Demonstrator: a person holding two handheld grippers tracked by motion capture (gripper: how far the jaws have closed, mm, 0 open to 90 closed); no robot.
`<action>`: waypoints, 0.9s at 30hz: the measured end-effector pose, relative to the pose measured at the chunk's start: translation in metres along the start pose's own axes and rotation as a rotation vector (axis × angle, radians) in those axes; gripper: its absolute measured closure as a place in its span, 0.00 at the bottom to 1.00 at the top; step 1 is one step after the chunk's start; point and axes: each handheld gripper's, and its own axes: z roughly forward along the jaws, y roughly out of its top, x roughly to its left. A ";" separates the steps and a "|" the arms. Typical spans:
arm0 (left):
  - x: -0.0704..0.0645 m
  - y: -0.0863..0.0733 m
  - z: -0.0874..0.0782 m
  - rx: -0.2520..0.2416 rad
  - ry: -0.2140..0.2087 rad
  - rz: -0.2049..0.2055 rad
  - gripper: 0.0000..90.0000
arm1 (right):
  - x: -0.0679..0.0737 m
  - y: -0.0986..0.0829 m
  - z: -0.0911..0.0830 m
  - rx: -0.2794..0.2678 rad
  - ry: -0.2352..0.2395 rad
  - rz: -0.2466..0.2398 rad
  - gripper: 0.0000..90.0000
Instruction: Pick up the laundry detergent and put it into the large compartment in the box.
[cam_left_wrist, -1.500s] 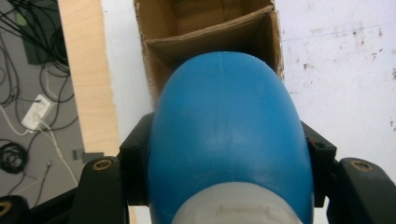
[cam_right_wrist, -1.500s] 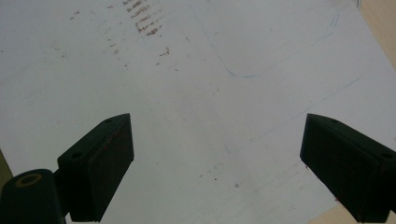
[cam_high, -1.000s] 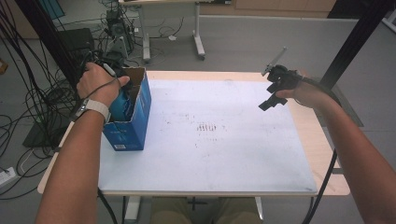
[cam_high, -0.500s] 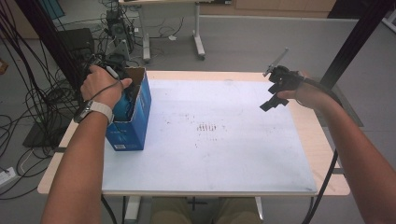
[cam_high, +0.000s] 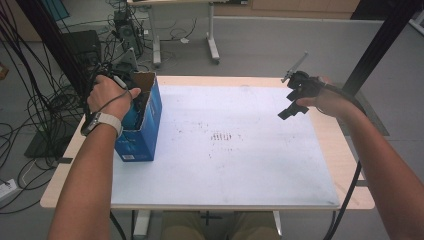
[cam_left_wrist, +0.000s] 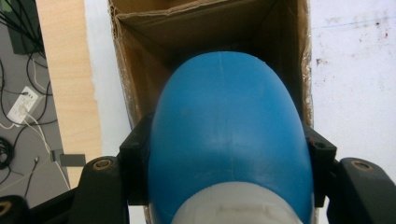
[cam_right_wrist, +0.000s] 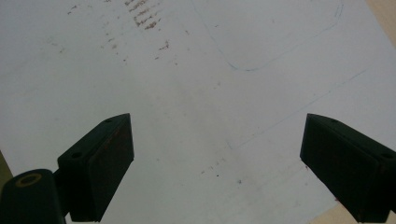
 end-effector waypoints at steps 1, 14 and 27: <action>0.000 0.000 0.001 -0.001 0.000 -0.006 0.42 | 0.000 -0.001 0.000 0.001 -0.001 0.000 0.11; 0.001 -0.003 0.011 0.007 -0.003 -0.012 0.42 | -0.001 -0.003 0.000 0.001 -0.002 0.004 0.11; 0.003 -0.006 0.022 0.007 -0.005 -0.024 0.42 | -0.002 -0.004 0.001 0.001 0.000 0.009 0.11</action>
